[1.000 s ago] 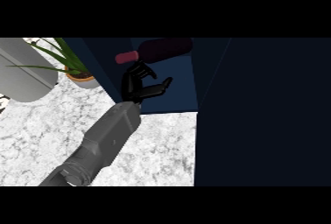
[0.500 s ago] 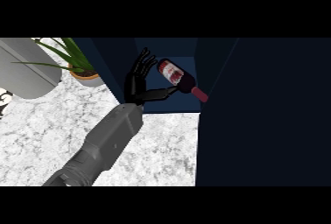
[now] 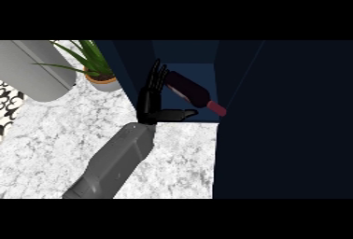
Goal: Pick up the wine, place it into the cabinet and close the cabinet
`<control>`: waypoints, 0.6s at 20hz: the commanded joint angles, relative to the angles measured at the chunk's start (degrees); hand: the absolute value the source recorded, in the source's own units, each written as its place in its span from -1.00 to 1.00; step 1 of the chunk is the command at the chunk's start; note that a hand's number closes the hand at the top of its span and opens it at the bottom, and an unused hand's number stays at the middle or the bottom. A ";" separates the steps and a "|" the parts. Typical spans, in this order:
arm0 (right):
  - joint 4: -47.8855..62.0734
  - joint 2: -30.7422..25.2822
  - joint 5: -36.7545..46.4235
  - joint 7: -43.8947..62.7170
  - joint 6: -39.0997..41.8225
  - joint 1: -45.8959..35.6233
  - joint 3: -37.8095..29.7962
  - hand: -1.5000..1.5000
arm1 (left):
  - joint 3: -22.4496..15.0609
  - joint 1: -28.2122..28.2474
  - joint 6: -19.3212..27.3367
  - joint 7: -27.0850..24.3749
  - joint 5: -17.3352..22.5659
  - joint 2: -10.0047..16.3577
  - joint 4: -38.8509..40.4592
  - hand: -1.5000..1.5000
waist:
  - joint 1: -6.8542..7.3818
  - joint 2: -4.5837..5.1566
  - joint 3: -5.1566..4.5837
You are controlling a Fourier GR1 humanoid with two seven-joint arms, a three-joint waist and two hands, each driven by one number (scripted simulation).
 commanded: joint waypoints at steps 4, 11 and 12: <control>-3.71 -0.25 -1.04 2.97 -0.40 2.24 0.16 -1.00 | -7.14 13.38 4.91 9.06 -4.24 8.02 -26.80 -1.00 | 0.91 -0.62 0.27; -3.30 -1.40 -1.21 4.98 -0.61 -1.59 0.38 -1.00 | -10.62 23.17 14.06 19.16 -7.80 16.79 -54.49 -1.00 | 0.52 -0.29 0.25; 1.17 0.76 1.63 -0.47 -0.56 -1.78 1.29 -1.00 | -10.72 27.19 14.65 17.73 -8.67 17.31 -57.60 -1.00 | 0.43 -0.12 0.25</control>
